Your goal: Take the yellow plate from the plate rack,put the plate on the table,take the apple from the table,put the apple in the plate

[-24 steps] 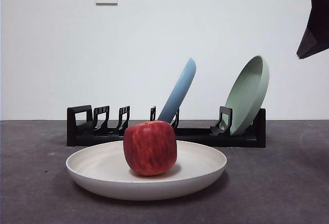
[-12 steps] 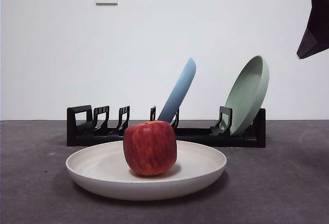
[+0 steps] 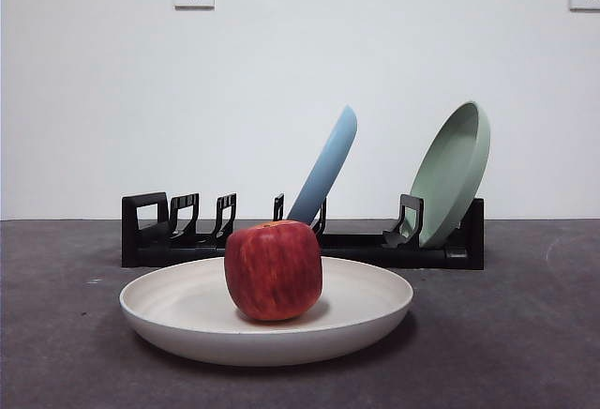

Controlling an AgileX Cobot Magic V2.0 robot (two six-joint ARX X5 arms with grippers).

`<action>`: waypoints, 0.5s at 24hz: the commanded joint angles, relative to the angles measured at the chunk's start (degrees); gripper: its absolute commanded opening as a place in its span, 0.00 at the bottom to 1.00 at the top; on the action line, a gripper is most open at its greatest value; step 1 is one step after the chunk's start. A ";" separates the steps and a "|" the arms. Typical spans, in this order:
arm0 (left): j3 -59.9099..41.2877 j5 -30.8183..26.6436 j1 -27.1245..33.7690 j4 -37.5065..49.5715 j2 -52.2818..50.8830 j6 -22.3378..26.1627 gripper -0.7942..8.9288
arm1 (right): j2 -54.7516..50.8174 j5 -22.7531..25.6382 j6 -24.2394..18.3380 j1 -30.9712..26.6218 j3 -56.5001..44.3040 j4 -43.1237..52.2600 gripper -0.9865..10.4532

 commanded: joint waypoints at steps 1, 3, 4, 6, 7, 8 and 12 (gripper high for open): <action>-0.76 0.00 0.15 0.09 -0.17 -0.37 0.08 | -3.80 -1.90 -0.61 -3.32 -6.73 -0.11 0.09; -0.76 0.00 0.15 0.09 -0.17 -0.37 0.08 | -5.51 -1.84 -0.13 -4.13 -9.68 -0.07 0.09; -0.76 0.00 0.15 0.09 -0.17 -0.37 0.08 | -6.56 -1.64 0.09 -4.35 -11.54 -0.07 0.09; -0.76 0.00 0.15 0.09 -0.17 -0.37 0.08 | -8.11 -1.60 0.44 -4.39 -14.45 0.42 0.09; -0.76 0.00 0.15 0.09 -0.17 -0.37 0.08 | -8.87 -1.62 0.70 -4.37 -16.02 1.33 0.09; -0.76 0.00 0.15 0.09 -0.17 -0.37 0.08 | -9.46 -1.62 1.33 -4.37 -17.35 2.25 0.09; -0.76 0.00 0.15 0.09 -0.17 -0.37 0.08 | -10.91 -1.36 4.44 -3.91 -21.68 4.72 0.09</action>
